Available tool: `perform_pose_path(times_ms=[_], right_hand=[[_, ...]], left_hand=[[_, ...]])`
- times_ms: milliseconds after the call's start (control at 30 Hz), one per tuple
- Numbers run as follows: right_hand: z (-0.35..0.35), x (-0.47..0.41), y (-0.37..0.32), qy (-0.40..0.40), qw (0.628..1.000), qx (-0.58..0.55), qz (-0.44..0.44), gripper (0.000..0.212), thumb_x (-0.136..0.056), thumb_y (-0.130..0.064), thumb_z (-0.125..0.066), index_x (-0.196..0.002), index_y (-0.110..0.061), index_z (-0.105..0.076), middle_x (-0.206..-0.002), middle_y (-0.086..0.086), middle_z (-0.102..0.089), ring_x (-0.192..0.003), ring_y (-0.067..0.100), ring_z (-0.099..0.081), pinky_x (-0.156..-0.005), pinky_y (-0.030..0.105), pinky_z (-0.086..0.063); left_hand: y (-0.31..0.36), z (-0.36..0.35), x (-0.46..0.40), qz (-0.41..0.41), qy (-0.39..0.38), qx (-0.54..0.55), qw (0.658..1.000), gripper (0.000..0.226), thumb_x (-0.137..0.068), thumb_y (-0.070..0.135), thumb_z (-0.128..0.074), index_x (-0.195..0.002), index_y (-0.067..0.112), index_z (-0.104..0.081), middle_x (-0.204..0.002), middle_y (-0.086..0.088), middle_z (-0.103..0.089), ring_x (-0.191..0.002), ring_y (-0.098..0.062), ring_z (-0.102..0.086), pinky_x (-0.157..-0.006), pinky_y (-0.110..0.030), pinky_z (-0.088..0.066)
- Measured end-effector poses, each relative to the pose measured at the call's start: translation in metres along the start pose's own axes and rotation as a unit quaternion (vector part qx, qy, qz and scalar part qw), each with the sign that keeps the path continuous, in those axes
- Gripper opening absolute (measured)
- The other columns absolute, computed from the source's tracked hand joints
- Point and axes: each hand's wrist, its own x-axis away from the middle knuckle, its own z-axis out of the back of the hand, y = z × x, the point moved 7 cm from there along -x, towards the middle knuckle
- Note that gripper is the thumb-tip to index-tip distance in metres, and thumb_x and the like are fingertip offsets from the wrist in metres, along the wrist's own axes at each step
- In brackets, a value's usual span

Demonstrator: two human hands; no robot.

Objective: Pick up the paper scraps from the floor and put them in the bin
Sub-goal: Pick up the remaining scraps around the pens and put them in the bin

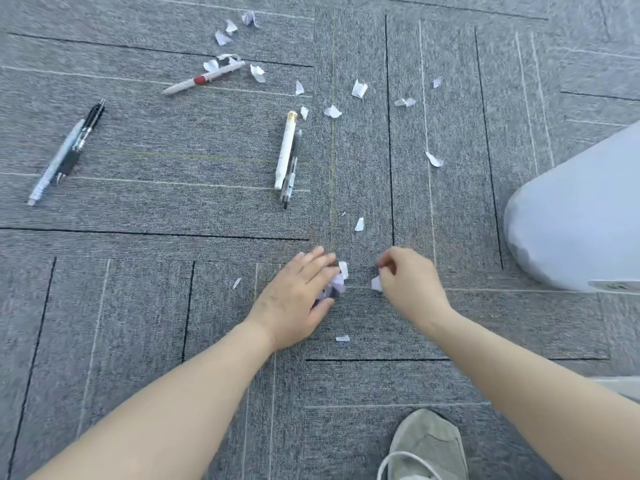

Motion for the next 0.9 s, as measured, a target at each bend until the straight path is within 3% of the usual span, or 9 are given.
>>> perform_pose_path(times_ms=[100, 167, 233, 300, 400, 633, 700, 767, 900], right_hand=[[-0.002, 0.0, -0.01, -0.01, 0.983, -0.181, -0.027, 0.026, -0.094, -0.004, -0.044, -0.098, -0.018, -0.066, -0.09, -0.001, -0.067, -0.075, 0.018, -0.067, -0.071, 0.04, -0.059], [0.005, -0.004, -0.011, 0.013, 0.978, -0.209, -0.011, 0.028, -0.093, -0.003, -0.044, -0.105, -0.018, -0.065, -0.096, -0.003, -0.066, -0.084, 0.015, -0.066, -0.079, 0.04, -0.058], [0.01, -0.008, -0.014, 0.03, 0.992, -0.106, 0.06, 0.031, -0.093, -0.01, -0.049, -0.12, -0.019, -0.06, -0.118, -0.005, -0.061, -0.106, 0.011, -0.056, -0.096, 0.04, -0.05], [0.002, -0.012, -0.021, 0.011, 0.988, 0.01, 0.154, 0.047, -0.093, -0.028, -0.054, -0.139, -0.022, -0.045, -0.147, -0.005, -0.04, -0.136, 0.014, -0.031, -0.116, 0.042, -0.026], [-0.022, -0.017, -0.037, -0.073, 0.965, 0.076, 0.24, 0.079, -0.089, -0.061, -0.047, -0.153, -0.028, -0.016, -0.162, -0.009, 0.0, -0.148, 0.011, 0.011, -0.117, 0.037, 0.001], [-0.067, 0.016, -0.07, -0.135, 0.887, 0.104, 0.428, 0.092, -0.086, -0.057, -0.056, -0.154, -0.014, -0.012, -0.161, 0.002, -0.01, -0.149, 0.014, 0.004, -0.117, 0.024, 0.009], [-0.074, 0.015, -0.069, -0.108, 0.887, 0.12, 0.432, 0.088, -0.088, -0.059, -0.051, -0.153, -0.012, -0.012, -0.16, 0.005, -0.019, -0.148, 0.017, -0.006, -0.119, 0.028, 0.001], [-0.075, 0.011, -0.072, -0.034, 0.876, 0.161, 0.454, 0.081, -0.09, -0.057, -0.048, -0.15, -0.01, -0.023, -0.151, 0.01, -0.039, -0.141, 0.025, -0.031, -0.117, 0.039, -0.022], [-0.069, 0.001, -0.085, 0.074, 0.842, 0.202, 0.495, 0.058, -0.092, -0.05, -0.053, -0.131, -0.007, -0.055, -0.117, 0.008, -0.063, -0.097, 0.026, -0.058, -0.083, 0.039, -0.044]], left_hand=[[0.0, 0.012, 0.009, -0.005, 0.042, 0.038, 0.998, 0.049, -0.093, 0.033, -0.042, -0.136, 0.012, -0.045, -0.147, -0.005, -0.04, -0.141, -0.019, -0.024, -0.117, -0.042, -0.019], [-0.014, 0.023, 0.021, 0.043, 0.069, -0.012, 0.997, 0.06, -0.09, 0.045, -0.043, -0.141, 0.014, -0.038, -0.15, -0.007, -0.034, -0.143, -0.022, -0.02, -0.116, -0.047, -0.016], [-0.033, 0.029, 0.038, 0.12, 0.053, -0.071, 0.989, 0.079, -0.083, 0.062, -0.041, -0.147, 0.02, -0.024, -0.156, -0.007, -0.017, -0.145, -0.024, -0.009, -0.116, -0.052, -0.008], [-0.051, 0.026, 0.056, 0.188, 0.017, -0.1, 0.977, 0.097, -0.075, 0.078, -0.037, -0.15, 0.026, -0.005, -0.159, -0.008, 0.003, -0.146, -0.026, 0.005, -0.116, -0.053, -0.001], [-0.054, 0.011, 0.069, 0.209, -0.028, -0.095, 0.973, 0.113, -0.066, 0.087, -0.035, -0.149, 0.024, 0.009, -0.158, -0.009, 0.016, -0.143, -0.025, 0.02, -0.116, -0.051, 0.004], [-0.023, -0.012, 0.047, 0.137, -0.033, -0.048, 0.989, 0.11, -0.076, 0.081, -0.03, -0.14, 0.017, 0.033, -0.155, -0.002, 0.022, -0.141, -0.011, 0.026, -0.116, -0.032, 0.012], [-0.025, -0.011, 0.043, 0.142, 0.001, -0.051, 0.989, 0.103, -0.08, 0.074, -0.033, -0.146, 0.014, 0.018, -0.158, -0.006, 0.001, -0.144, -0.015, 0.009, -0.118, -0.032, 0.005], [-0.028, -0.005, 0.039, 0.149, 0.049, -0.088, 0.984, 0.094, -0.08, 0.068, -0.04, -0.146, 0.005, -0.014, -0.148, -0.013, -0.035, -0.137, -0.023, -0.023, -0.116, -0.039, -0.016], [-0.032, 0.01, 0.022, 0.074, 0.128, -0.152, 0.977, 0.059, -0.08, 0.058, -0.044, -0.112, 0.01, -0.053, -0.106, -0.009, -0.058, -0.096, -0.026, -0.049, -0.083, -0.037, -0.035]])
